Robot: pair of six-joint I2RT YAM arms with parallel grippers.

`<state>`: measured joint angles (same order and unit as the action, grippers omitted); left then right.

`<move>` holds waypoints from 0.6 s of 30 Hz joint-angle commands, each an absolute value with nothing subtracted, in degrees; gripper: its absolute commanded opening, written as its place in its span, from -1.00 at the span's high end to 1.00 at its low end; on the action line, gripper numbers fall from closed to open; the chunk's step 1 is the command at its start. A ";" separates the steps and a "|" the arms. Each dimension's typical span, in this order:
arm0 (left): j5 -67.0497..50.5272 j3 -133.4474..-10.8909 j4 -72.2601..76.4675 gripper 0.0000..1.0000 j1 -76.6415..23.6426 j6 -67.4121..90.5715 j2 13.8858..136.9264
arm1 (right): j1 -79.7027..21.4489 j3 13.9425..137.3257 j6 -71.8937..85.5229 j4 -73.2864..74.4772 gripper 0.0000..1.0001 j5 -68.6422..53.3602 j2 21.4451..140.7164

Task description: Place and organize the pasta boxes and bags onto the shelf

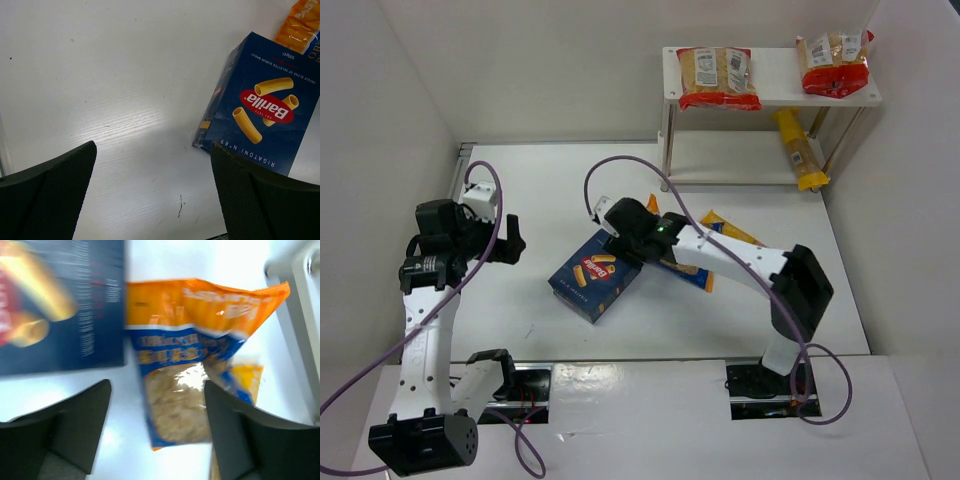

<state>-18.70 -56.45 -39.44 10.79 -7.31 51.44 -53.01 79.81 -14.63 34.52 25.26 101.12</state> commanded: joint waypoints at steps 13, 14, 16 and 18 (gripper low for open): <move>-20.30 -55.55 -38.23 -1.00 11.16 -7.38 49.31 | -33.14 65.23 -28.12 34.37 -0.99 0.00 80.16; -20.30 -55.55 -38.23 -1.00 11.16 -7.38 49.31 | -32.53 62.87 -29.60 34.37 -0.99 0.00 80.16; -20.30 -55.55 -38.23 -1.00 11.16 -7.91 49.31 | -31.73 61.00 -31.11 33.84 -0.99 -1.14 79.63; -20.82 -55.55 -38.23 -1.00 11.16 -7.91 49.31 | -28.58 59.86 -33.30 33.84 -0.99 -4.82 79.63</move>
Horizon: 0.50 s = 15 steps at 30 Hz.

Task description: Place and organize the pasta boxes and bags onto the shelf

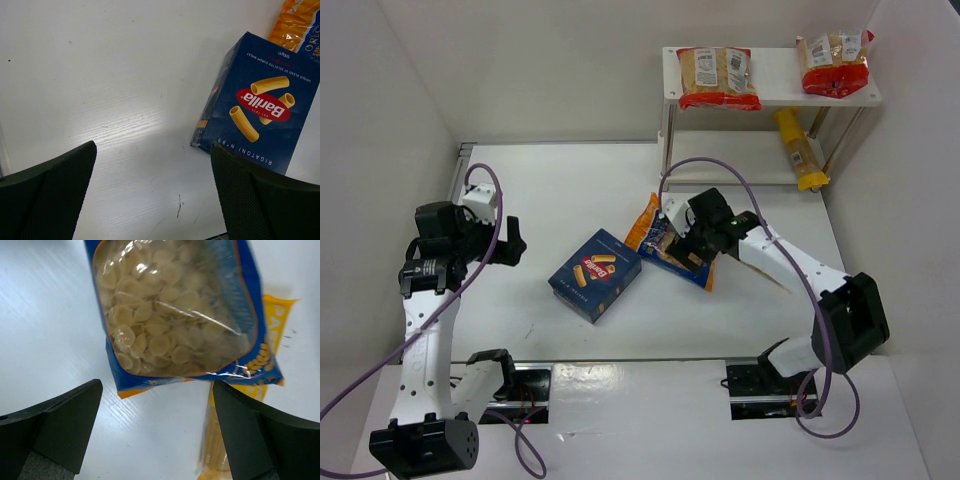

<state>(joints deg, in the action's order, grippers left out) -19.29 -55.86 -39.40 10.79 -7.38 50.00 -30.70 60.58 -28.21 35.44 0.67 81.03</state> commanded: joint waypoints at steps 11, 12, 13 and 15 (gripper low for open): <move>-20.83 -55.55 -38.23 -1.00 11.16 -7.91 49.31 | -18.19 58.80 -42.36 33.22 -0.99 -15.11 83.58; -20.83 -55.55 -38.23 -1.00 11.16 -7.91 49.31 | -18.19 58.80 -42.36 33.22 -0.99 -15.73 84.54; -20.83 -55.55 -38.23 -1.00 11.16 -7.91 49.83 | -18.19 58.10 -43.15 33.22 -0.99 -16.43 85.07; -21.36 -55.55 -38.23 -1.00 11.16 -7.91 49.83 | -17.67 58.10 -43.77 32.70 -0.99 -18.01 86.56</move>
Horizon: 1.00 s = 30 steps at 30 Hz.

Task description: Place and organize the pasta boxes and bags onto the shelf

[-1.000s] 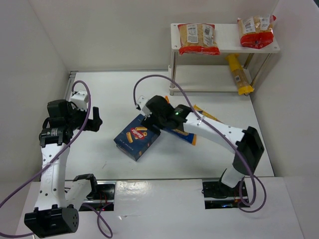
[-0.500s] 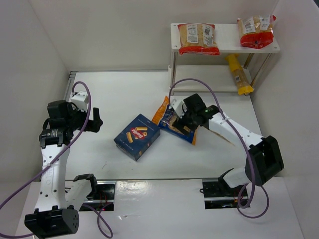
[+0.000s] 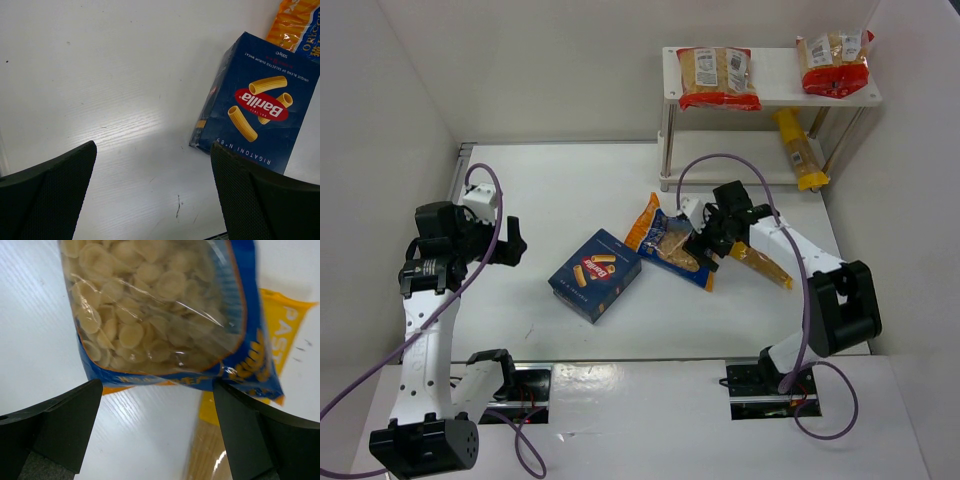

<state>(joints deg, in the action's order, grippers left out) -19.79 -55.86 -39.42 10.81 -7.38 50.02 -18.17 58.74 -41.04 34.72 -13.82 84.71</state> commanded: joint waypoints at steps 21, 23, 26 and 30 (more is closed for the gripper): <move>-21.36 -55.55 -38.23 -1.00 11.16 -8.44 50.36 | -21.79 62.92 -44.04 34.63 -0.99 -26.89 93.87; -21.36 -55.55 -38.23 -1.00 11.16 -8.44 50.36 | -23.63 62.93 -42.20 32.71 -0.99 -25.23 92.29; -21.36 -55.55 -38.23 -1.00 11.16 -8.44 50.36 | -28.29 60.83 -38.07 27.71 -0.99 -19.09 90.44; -21.36 -55.55 -38.23 -1.00 11.16 -8.44 50.36 | -33.48 59.59 -34.55 24.79 -0.99 -12.49 92.88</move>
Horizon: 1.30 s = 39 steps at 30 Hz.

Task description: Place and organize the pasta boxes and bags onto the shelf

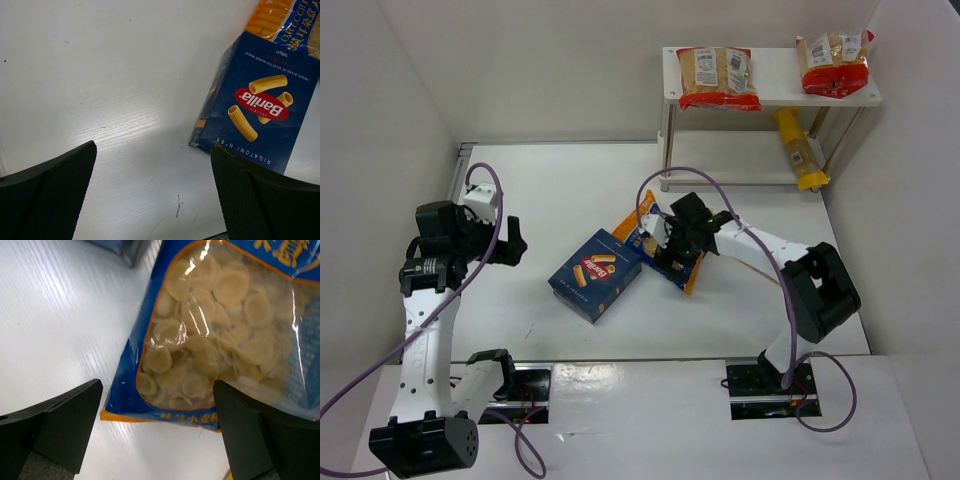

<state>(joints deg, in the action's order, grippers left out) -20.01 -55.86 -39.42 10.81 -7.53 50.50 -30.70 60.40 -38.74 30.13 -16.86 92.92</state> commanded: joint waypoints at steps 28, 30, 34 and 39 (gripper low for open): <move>-21.36 -55.55 -38.23 -1.00 11.16 -8.44 50.89 | -37.97 62.13 -26.81 19.86 0.36 12.57 107.49; -21.36 -55.55 -38.23 -1.00 11.16 -8.44 50.89 | -37.97 62.14 -26.81 20.48 0.62 12.57 107.49; -21.36 -55.55 -38.23 -1.00 11.16 -8.44 50.89 | -37.97 64.24 -26.81 24.42 1.00 8.89 106.18; -21.36 -55.55 -38.23 -1.00 11.16 -8.44 50.36 | -37.27 67.49 -26.81 31.72 1.00 1.42 101.44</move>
<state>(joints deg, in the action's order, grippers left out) -20.05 -55.86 -39.42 10.79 -7.55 50.89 -37.80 65.73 -28.38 21.28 10.44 103.94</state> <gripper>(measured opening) 0.999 0.388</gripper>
